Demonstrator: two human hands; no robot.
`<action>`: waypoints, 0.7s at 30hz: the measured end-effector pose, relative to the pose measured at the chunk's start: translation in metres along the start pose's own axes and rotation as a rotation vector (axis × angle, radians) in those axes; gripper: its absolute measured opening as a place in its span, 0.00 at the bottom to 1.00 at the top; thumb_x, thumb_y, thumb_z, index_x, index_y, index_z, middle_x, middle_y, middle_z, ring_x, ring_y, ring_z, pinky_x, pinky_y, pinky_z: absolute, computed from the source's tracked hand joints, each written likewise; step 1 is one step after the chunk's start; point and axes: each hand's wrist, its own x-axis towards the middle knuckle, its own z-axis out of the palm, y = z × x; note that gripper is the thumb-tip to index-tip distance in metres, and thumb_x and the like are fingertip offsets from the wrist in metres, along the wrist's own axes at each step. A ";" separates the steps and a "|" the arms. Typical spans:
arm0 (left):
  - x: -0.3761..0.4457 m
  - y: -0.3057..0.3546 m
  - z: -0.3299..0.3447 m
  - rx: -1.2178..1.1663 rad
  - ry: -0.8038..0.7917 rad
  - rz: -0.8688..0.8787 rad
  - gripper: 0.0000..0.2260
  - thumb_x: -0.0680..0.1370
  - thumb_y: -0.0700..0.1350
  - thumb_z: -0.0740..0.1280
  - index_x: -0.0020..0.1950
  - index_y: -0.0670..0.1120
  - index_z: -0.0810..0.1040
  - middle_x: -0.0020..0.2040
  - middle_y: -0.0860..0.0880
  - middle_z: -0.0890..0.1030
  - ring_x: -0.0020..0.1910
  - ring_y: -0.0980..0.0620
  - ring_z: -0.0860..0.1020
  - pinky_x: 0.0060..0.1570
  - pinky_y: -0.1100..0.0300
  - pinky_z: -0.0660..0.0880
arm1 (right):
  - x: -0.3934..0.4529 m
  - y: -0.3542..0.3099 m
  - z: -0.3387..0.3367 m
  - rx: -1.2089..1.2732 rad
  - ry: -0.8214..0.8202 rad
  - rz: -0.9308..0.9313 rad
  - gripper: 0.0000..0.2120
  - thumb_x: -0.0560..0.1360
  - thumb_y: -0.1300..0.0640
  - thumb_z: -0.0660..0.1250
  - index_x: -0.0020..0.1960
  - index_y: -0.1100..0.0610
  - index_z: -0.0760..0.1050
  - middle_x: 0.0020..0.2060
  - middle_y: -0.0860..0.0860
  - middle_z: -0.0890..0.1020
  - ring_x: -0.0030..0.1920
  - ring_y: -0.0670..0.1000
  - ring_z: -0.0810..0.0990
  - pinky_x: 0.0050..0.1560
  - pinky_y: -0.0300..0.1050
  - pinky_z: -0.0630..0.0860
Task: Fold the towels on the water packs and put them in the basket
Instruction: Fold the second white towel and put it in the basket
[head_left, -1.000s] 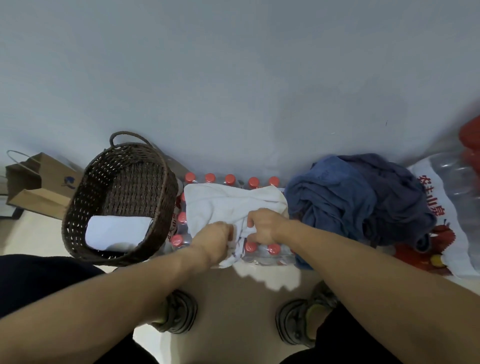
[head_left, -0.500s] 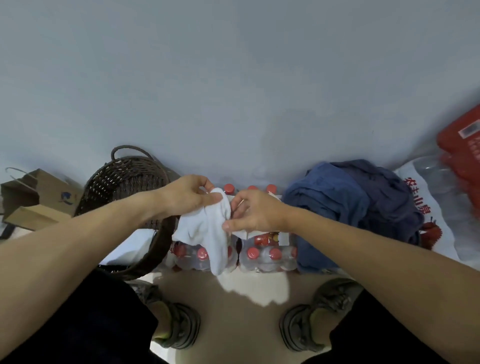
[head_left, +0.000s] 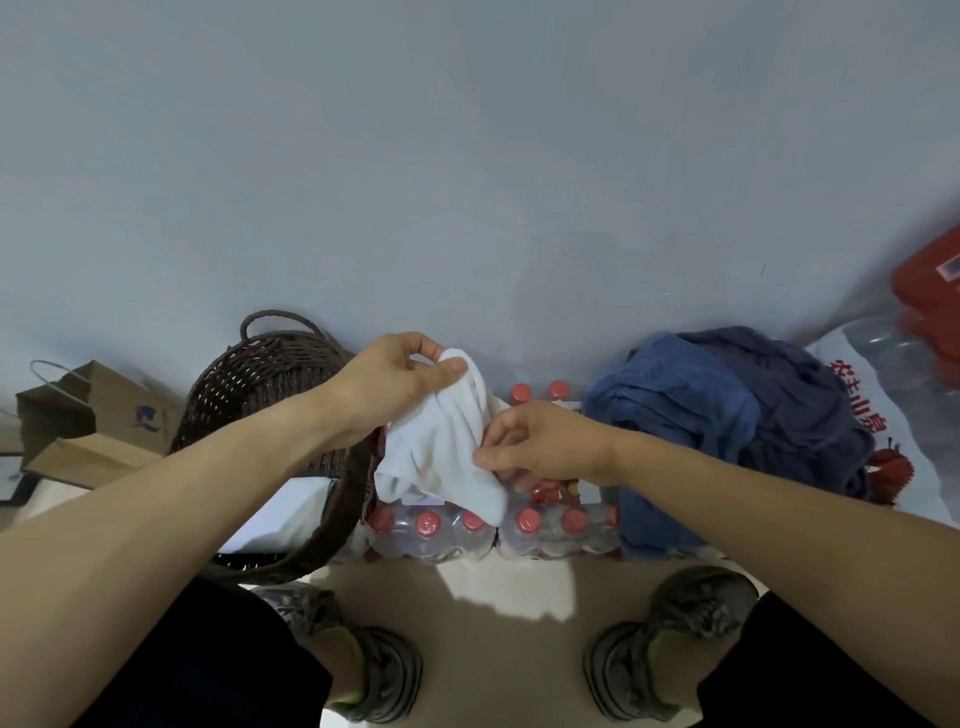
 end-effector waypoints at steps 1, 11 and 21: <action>0.000 0.001 -0.001 -0.030 0.002 -0.009 0.14 0.77 0.46 0.70 0.56 0.37 0.76 0.52 0.33 0.82 0.46 0.42 0.80 0.56 0.42 0.77 | 0.000 0.000 0.000 0.018 -0.005 0.009 0.11 0.74 0.51 0.74 0.50 0.58 0.81 0.48 0.57 0.84 0.44 0.48 0.84 0.47 0.46 0.84; 0.011 -0.005 0.000 -0.200 0.069 -0.028 0.08 0.76 0.46 0.72 0.50 0.43 0.77 0.49 0.38 0.83 0.45 0.42 0.83 0.51 0.45 0.80 | 0.004 -0.006 0.003 0.284 0.053 -0.042 0.12 0.74 0.54 0.73 0.55 0.58 0.80 0.48 0.55 0.86 0.49 0.52 0.85 0.57 0.49 0.81; 0.018 -0.016 -0.001 0.406 0.138 -0.034 0.12 0.76 0.53 0.70 0.47 0.44 0.77 0.42 0.48 0.83 0.41 0.50 0.80 0.38 0.59 0.74 | -0.023 -0.023 -0.042 -0.332 0.017 0.003 0.24 0.76 0.36 0.65 0.44 0.59 0.78 0.37 0.49 0.79 0.36 0.47 0.76 0.39 0.42 0.73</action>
